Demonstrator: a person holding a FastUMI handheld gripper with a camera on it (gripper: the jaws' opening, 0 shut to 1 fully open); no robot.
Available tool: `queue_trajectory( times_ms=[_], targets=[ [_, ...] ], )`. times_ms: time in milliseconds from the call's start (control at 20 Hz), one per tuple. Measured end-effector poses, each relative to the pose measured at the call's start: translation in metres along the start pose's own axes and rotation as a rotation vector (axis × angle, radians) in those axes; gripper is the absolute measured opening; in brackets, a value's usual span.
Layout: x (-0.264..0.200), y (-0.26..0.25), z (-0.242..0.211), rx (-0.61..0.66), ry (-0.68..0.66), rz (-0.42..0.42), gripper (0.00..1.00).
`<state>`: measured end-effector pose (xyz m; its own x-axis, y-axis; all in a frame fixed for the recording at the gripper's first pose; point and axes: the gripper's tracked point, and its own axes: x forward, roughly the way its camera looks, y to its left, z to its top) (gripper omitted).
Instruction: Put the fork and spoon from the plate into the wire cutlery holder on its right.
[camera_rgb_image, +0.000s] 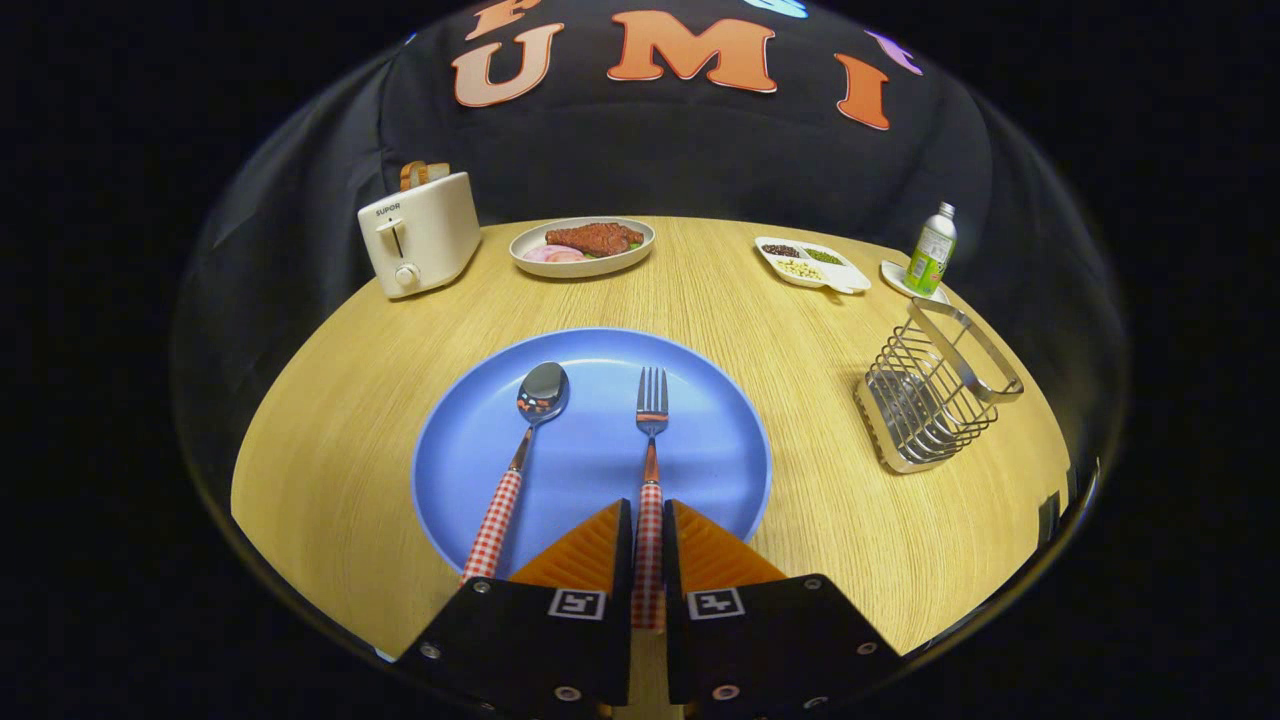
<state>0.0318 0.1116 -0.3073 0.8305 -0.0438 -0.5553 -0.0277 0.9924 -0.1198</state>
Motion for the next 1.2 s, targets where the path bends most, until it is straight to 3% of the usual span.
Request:
queue_trajectory(
  times_ms=[200,550,1200],
  targets=[
    [-0.004,0.000,0.004,0.033,0.018,0.010,0.08],
    [-0.042,-0.025,0.039,0.016,0.026,0.047,0.07],
    [-0.110,-0.157,0.094,-0.045,0.189,-0.009,0.07]
  ],
)
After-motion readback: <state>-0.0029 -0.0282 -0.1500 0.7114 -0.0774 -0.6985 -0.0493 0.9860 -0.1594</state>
